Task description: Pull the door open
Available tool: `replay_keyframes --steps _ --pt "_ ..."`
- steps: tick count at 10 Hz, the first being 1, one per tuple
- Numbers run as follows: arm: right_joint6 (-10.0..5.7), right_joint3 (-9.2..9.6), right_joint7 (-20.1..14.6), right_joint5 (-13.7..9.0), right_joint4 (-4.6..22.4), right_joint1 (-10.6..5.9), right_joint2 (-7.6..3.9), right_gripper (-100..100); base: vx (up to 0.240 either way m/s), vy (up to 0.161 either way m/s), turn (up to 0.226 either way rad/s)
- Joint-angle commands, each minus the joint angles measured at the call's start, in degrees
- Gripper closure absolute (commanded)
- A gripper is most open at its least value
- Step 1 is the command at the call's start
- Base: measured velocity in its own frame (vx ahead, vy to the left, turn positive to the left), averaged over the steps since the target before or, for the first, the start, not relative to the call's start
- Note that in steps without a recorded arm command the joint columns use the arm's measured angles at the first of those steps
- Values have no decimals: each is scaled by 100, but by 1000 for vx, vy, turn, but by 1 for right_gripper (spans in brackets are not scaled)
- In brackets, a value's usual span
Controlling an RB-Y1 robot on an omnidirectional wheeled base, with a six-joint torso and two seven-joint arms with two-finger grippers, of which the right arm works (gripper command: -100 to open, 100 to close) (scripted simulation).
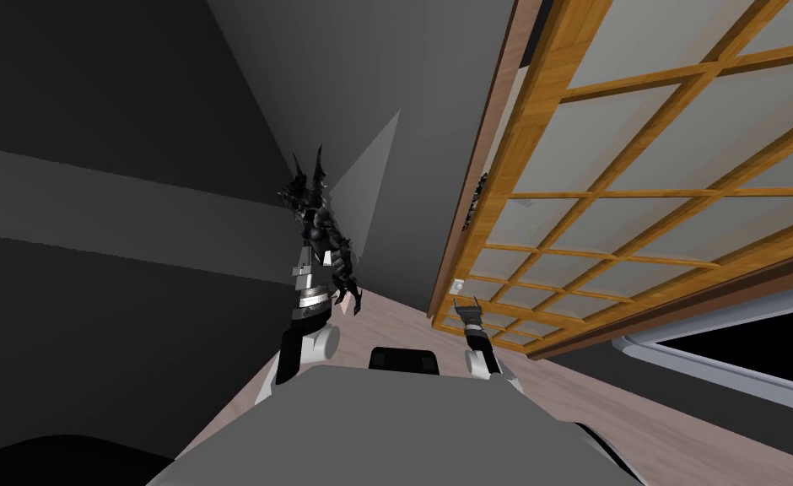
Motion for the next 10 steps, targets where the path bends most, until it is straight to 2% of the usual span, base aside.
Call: replay_keyframes --steps 1,4,8,9,10 --pt "57 65 -286 -120 -4 -48 31 -100 -83 -16 34" --pt "91 107 -627 -197 -4 -79 50 -100 -52 -14 16" --pt "184 224 -1299 -412 -6 -165 104 -100 -59 -15 20" --pt "184 224 -1323 -412 -6 -165 104 -100 -42 -15 10" --pt "214 261 -1549 -479 -6 -192 120 -100 -46 -12 19"
